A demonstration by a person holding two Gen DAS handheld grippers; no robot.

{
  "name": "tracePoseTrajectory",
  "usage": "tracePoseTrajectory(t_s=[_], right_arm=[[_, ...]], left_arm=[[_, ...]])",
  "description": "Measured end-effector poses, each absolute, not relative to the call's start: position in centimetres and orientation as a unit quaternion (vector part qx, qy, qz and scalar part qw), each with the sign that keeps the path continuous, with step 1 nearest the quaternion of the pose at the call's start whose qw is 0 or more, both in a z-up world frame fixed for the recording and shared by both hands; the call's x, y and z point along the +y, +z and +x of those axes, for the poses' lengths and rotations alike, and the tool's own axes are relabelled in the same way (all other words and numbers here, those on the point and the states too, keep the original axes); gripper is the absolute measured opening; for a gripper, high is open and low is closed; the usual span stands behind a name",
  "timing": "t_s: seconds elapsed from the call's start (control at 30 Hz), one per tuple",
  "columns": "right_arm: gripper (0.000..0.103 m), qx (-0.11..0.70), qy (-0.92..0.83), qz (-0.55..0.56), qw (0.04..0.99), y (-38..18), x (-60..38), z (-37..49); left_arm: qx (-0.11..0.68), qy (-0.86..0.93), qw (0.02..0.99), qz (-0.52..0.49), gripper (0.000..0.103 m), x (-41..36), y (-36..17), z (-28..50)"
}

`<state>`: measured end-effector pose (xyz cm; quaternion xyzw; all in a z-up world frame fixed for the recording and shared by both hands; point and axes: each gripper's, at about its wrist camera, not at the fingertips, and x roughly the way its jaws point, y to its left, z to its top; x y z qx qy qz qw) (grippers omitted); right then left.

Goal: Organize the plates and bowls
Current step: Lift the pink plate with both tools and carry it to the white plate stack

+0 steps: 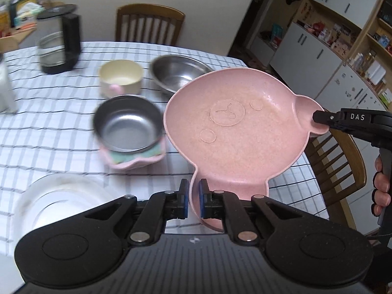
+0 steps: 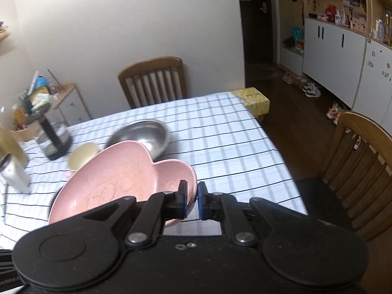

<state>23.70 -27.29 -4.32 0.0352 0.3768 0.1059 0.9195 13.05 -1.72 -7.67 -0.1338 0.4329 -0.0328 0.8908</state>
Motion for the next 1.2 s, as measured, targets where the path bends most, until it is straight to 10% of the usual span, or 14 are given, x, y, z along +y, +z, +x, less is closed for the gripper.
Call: tracePoseTrajectory(t_s=[1.2], right_arm=[[0.010,0.469,0.192,0.043,0.861,-13.7,-9.9,11.5]], left_arm=[[0.476,0.075,0.865,-0.135,0.010,14.7,-13.6,-1.0]])
